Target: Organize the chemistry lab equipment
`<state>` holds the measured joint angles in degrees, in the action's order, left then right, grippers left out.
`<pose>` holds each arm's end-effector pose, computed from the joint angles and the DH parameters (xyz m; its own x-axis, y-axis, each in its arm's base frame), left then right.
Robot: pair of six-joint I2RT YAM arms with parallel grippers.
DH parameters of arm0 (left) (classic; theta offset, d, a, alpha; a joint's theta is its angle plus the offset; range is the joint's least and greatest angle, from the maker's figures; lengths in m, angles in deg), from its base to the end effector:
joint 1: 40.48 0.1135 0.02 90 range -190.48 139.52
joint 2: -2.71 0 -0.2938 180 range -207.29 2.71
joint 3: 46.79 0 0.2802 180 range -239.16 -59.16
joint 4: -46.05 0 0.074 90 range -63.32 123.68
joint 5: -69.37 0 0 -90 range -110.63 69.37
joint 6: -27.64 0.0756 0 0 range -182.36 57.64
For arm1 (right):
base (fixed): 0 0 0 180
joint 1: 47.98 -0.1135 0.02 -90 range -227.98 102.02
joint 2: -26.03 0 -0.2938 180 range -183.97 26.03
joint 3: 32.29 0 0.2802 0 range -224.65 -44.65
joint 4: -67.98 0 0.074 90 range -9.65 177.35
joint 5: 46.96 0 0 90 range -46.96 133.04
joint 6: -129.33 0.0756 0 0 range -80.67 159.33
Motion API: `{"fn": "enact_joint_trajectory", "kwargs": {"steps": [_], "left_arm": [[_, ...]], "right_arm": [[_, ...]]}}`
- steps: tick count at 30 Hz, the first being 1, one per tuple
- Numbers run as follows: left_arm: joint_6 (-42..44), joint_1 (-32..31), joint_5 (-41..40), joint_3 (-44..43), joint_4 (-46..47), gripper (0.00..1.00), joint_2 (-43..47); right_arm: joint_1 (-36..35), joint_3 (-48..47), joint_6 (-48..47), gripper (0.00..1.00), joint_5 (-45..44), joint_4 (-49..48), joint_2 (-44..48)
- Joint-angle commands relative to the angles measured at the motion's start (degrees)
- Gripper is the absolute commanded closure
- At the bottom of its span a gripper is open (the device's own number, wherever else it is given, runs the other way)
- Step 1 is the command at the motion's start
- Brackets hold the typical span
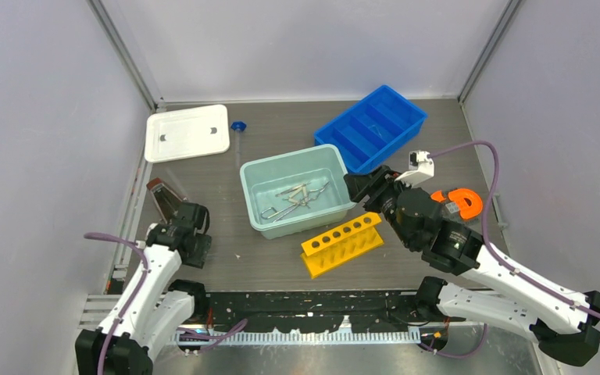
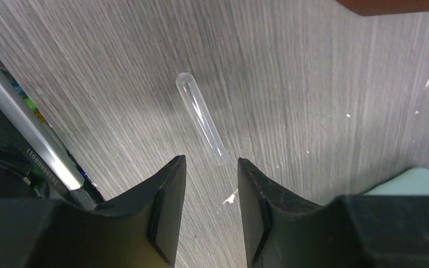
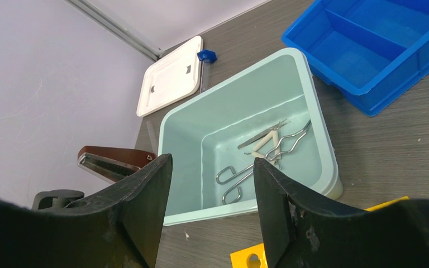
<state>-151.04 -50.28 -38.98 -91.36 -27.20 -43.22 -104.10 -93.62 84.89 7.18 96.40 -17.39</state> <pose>0.1365 0.0006 0.1774 -0.1011 -0.9455 -0.3096 -0.9480 0.1859 -0.2583 0.1517 0.1465 0.3769 -0.3223 0.5580 -0.7647 -0.1737 0.7593 0.6272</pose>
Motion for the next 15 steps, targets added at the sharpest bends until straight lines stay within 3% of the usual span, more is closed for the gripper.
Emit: {"fn": "enact_joint_trajectory", "kwargs": {"steps": [1,15], "left_arm": [[-2.57,-0.13,-2.49,2.35,4.11,0.59,-0.08],[-3.14,0.27,-2.02,4.36,9.13,0.62,-7.01]], "right_arm": [[0.04,-0.48,-0.30,0.38,-0.32,-2.01,0.32],[0.07,-1.09,-0.57,0.38,1.00,-2.61,-1.86]]}}
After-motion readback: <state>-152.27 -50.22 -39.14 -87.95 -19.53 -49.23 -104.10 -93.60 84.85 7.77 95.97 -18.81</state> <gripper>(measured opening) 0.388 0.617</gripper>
